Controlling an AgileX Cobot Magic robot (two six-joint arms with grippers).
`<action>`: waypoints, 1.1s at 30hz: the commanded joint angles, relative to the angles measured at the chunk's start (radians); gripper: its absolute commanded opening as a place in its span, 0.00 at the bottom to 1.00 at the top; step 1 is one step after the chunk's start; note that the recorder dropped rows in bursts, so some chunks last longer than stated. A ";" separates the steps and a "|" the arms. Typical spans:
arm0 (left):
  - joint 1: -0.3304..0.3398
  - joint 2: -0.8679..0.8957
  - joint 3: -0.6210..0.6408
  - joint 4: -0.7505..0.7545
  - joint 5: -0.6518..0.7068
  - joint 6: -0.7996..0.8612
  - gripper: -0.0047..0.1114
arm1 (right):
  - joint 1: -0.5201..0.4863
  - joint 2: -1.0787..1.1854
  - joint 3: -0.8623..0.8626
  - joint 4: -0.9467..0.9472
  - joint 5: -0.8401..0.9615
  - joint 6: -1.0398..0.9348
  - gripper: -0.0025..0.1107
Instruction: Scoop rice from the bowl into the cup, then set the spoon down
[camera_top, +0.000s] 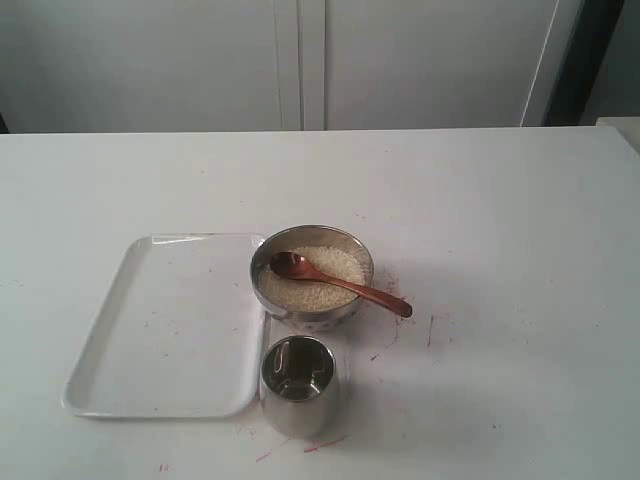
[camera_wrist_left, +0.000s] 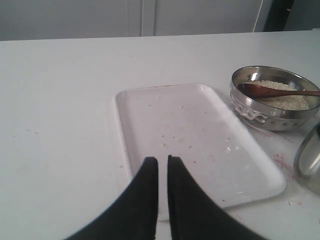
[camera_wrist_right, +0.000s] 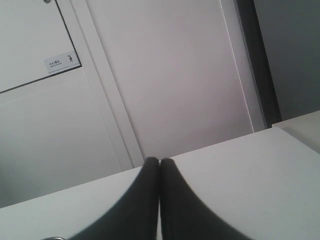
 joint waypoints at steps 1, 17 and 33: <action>-0.005 0.001 -0.006 -0.008 -0.004 0.000 0.16 | -0.003 -0.006 0.005 -0.004 -0.007 0.005 0.02; -0.005 0.001 -0.006 -0.008 -0.004 0.000 0.16 | -0.003 -0.006 0.005 -0.002 -0.007 0.005 0.02; -0.005 0.001 -0.006 -0.008 -0.004 0.000 0.16 | -0.003 -0.006 -0.071 0.001 0.203 0.170 0.02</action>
